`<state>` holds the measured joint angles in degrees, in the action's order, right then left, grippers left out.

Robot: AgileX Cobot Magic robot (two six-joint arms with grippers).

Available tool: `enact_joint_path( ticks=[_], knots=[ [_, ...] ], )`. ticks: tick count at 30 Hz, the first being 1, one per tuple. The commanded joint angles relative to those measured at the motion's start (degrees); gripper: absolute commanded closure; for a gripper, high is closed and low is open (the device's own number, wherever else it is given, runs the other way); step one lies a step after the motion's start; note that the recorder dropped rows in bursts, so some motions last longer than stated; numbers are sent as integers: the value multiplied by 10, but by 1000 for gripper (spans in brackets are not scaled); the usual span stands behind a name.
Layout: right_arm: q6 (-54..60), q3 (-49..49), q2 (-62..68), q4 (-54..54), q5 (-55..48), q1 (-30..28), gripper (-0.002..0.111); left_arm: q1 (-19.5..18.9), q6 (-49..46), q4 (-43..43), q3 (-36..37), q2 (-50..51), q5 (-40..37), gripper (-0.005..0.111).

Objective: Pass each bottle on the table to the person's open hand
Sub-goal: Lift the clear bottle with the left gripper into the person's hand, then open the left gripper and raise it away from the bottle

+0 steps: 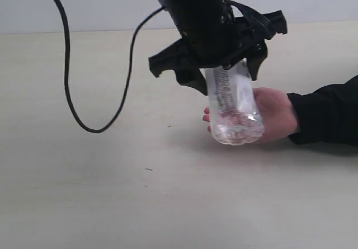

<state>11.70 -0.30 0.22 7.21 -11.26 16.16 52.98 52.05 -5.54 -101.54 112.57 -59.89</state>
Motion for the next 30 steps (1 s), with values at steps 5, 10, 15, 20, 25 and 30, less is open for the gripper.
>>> enact_joint_path(
  ticks=[5,10,15,20,25,30],
  knots=[
    [1,3,-2,-1,6,-3,108,3,-43,-106,1,61,102,107],
    [1,3,-2,-1,6,-3,108,3,-43,-108,1,90,134,107],
    [1,3,-2,-1,6,-3,108,3,-50,-117,1,111,158,103],
    [1,3,-2,-1,6,-3,108,3,-56,-116,1,120,163,82],
    [1,3,-2,-1,6,-3,108,3,-60,-111,1,120,166,61],
    [1,3,-2,-1,6,-3,108,3,-101,-111,1,120,178,39]
  ],
)
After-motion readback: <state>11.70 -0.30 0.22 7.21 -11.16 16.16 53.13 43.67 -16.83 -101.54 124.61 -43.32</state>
